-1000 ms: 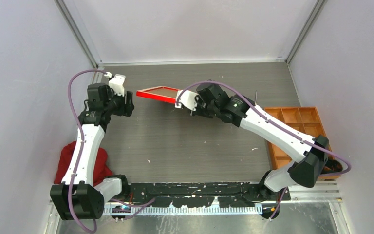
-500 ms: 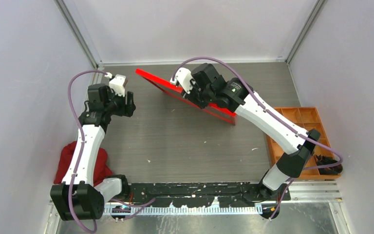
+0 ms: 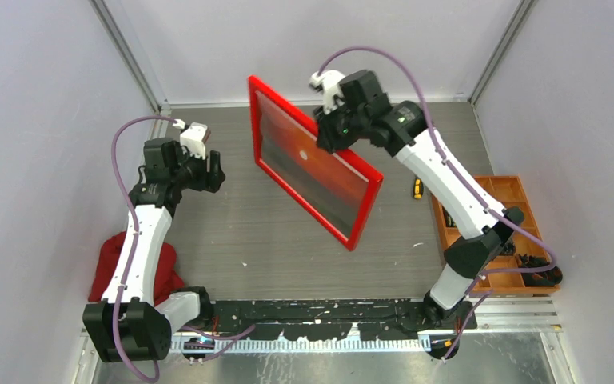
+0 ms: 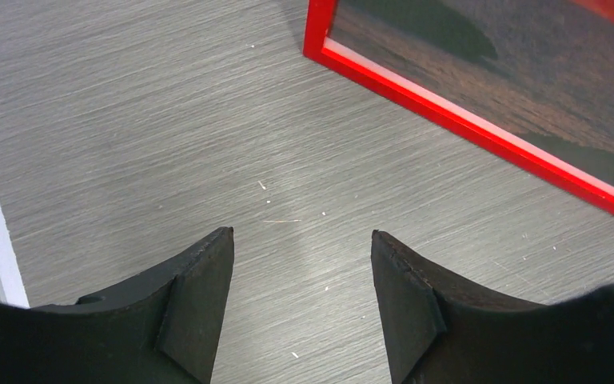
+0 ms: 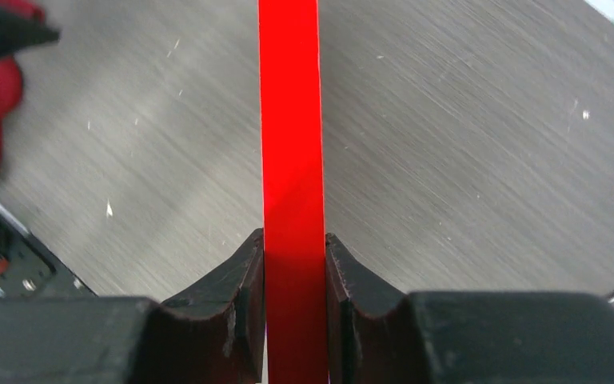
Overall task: Take the photo out of the frame
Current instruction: Turn over the photo frame at the center of the board, then pick up the photo frame item from the photo frame, then place the photo frame item at the center of the board.
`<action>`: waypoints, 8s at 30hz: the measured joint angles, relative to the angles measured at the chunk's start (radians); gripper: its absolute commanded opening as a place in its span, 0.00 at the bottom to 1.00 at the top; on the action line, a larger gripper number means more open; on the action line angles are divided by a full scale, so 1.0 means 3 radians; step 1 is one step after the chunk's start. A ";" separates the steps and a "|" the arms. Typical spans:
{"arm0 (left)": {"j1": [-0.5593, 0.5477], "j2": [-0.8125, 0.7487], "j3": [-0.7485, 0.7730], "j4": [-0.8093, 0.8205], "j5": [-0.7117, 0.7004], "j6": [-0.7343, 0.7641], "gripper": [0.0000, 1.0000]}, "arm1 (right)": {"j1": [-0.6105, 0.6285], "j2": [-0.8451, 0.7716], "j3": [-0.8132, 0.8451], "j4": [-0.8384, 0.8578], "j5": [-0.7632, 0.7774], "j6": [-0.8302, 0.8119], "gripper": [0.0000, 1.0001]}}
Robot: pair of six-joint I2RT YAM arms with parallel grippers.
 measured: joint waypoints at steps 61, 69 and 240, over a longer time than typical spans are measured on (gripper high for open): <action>-0.1682 0.3305 0.1738 0.0662 0.0173 -0.1728 0.66 | -0.3054 0.0399 -0.3152 0.2640 -0.1644 0.1455 0.01; -0.1685 0.3291 0.1509 0.0704 0.0172 -0.1731 0.67 | -0.3049 0.0422 -0.3119 0.2594 -0.1612 0.1447 0.14; 0.1286 0.1442 0.0435 -0.0451 0.0456 -0.0426 0.65 | -0.0278 0.2211 -0.0813 0.2585 -0.1532 0.3080 0.48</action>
